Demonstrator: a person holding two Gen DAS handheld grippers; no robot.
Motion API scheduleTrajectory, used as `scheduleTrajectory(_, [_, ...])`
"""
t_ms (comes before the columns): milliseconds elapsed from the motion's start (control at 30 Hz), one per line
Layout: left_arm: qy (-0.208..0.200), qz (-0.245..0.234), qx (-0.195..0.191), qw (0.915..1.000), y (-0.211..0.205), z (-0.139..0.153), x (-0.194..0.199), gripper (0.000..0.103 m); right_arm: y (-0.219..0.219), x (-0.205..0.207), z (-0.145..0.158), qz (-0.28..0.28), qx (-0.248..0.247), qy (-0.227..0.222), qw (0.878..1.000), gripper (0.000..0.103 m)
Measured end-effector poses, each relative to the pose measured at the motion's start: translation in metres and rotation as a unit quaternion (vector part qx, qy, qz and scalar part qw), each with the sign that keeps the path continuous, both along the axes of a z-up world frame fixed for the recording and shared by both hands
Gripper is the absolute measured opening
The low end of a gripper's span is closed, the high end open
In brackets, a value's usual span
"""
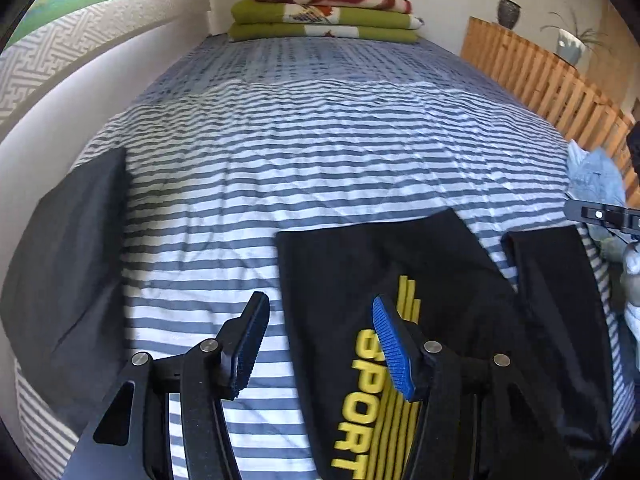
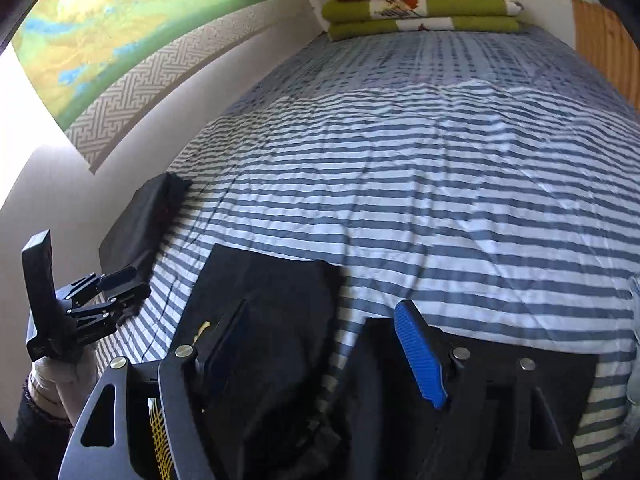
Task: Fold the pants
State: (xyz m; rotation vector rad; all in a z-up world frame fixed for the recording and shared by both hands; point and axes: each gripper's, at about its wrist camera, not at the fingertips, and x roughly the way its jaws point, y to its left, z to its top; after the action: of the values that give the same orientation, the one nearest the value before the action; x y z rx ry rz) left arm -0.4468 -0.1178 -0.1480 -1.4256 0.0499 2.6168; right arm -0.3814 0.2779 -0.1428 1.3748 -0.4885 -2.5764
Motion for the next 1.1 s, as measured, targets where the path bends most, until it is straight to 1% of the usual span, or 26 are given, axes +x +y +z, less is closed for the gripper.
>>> scheduleTrajectory(33, [-0.011,-0.015,0.014,0.9997,0.018,-0.004,-0.007,0.058,0.016,0.006,-0.003,-0.020,0.010,-0.010,1.000,0.069])
scheduleTrajectory(100, [-0.030,-0.046,0.049,0.9973,0.052,-0.011,-0.017,0.058,0.051,0.018,-0.013,-0.071,0.040,-0.037,0.996,0.061])
scheduleTrajectory(133, [-0.039,-0.056,0.059,0.9960,0.071,-0.015,-0.023,0.058,0.067,0.023,-0.020,-0.089,0.048,-0.053,0.993,0.056])
scheduleTrajectory(167, [-0.051,-0.065,0.070,0.9942,0.089,-0.019,-0.032,0.058,0.083,0.028,-0.029,-0.102,0.052,-0.072,0.991,0.053])
scheduleTrajectory(233, [-0.089,-0.086,0.102,0.9870,0.124,-0.032,-0.046,0.060,0.110,0.038,-0.042,-0.129,0.060,-0.099,0.985,0.053])
scheduleTrajectory(267, [-0.111,-0.090,0.114,0.9832,0.140,-0.037,-0.049,0.062,0.125,0.044,-0.048,-0.140,0.051,-0.108,0.983,0.053])
scheduleTrajectory(333, [-0.141,-0.078,0.126,0.9788,0.161,-0.053,-0.067,0.065,0.152,0.052,-0.059,-0.160,0.006,-0.122,0.979,0.053])
scheduleTrajectory(367, [-0.152,-0.071,0.135,0.9765,0.168,-0.060,-0.076,0.065,0.163,0.053,-0.065,-0.165,-0.018,-0.130,0.977,0.053])
scheduleTrajectory(400, [-0.161,-0.063,0.144,0.9743,0.173,-0.066,-0.084,0.065,0.170,0.051,-0.069,-0.168,-0.034,-0.136,0.976,0.053])
scheduleTrajectory(433, [-0.163,-0.056,0.153,0.9730,0.177,-0.072,-0.090,0.062,0.173,0.049,-0.073,-0.167,-0.042,-0.138,0.975,0.053])
scheduleTrajectory(467, [-0.159,-0.053,0.152,0.9739,0.181,-0.073,-0.093,0.039,0.173,0.046,-0.075,-0.167,-0.040,-0.140,0.975,0.053])
scheduleTrajectory(500, [-0.155,-0.055,0.143,0.9760,0.186,-0.073,-0.094,0.018,0.172,0.044,-0.076,-0.165,-0.033,-0.140,0.976,0.050])
scheduleTrajectory(533, [-0.158,-0.059,0.146,0.9747,0.188,-0.072,-0.094,0.003,0.168,0.042,-0.076,-0.159,-0.024,-0.138,0.977,0.028])
scheduleTrajectory(567, [-0.154,-0.062,0.159,0.9733,0.188,-0.068,-0.089,0.003,0.163,0.039,-0.074,-0.151,-0.015,-0.136,0.979,0.003])
scheduleTrajectory(600, [-0.143,-0.073,0.159,0.9742,0.187,-0.061,-0.081,0.003,0.159,0.040,-0.071,-0.143,-0.017,-0.132,0.981,0.003])
scheduleTrajectory(633, [-0.133,-0.085,0.154,0.9753,0.186,-0.054,-0.070,0.002,0.156,0.046,-0.065,-0.139,-0.019,-0.121,0.983,0.003])
scheduleTrajectory(667, [-0.127,-0.097,0.158,0.9745,0.183,-0.047,-0.055,0.002,0.152,0.055,-0.054,-0.135,-0.012,-0.104,0.985,0.003])
scheduleTrajectory(700, [-0.125,-0.114,0.165,0.9717,0.179,-0.040,-0.035,0.002,0.149,0.065,-0.043,-0.127,-0.004,-0.088,0.988,0.003])
scheduleTrajectory(767, [-0.131,-0.150,0.161,0.9665,0.175,-0.029,0.008,0.002,0.142,0.095,-0.022,-0.105,-0.004,-0.063,0.992,0.003])
scheduleTrajectory(833, [-0.156,-0.189,0.149,0.9581,0.179,-0.030,0.052,0.002,0.131,0.130,-0.011,-0.077,-0.007,-0.054,0.996,0.003])
scheduleTrajectory(900, [-0.190,-0.232,0.121,0.9461,0.188,-0.038,0.093,0.003,0.113,0.166,-0.017,-0.045,-0.014,-0.080,0.996,0.003])
scheduleTrajectory(933, [-0.208,-0.248,0.111,0.9397,0.190,-0.043,0.106,0.009,0.104,0.183,-0.025,-0.023,-0.016,-0.100,0.995,0.005])
scheduleTrajectory(967, [-0.220,-0.253,0.101,0.9366,0.193,-0.045,0.116,0.021,0.093,0.199,-0.035,0.004,-0.014,-0.123,0.992,0.005])
scheduleTrajectory(1033, [-0.206,-0.247,0.094,0.9424,0.192,-0.039,0.121,0.032,0.081,0.221,-0.048,0.021,0.015,-0.155,0.988,0.009])
scheduleTrajectory(1067, [-0.192,-0.234,0.102,0.9476,0.191,-0.033,0.117,0.032,0.081,0.228,-0.049,0.021,0.019,-0.156,0.987,0.011])
scheduleTrajectory(1100, [-0.182,-0.219,0.111,0.9520,0.189,-0.028,0.112,0.033,0.085,0.232,-0.047,0.012,0.010,-0.147,0.989,0.014])
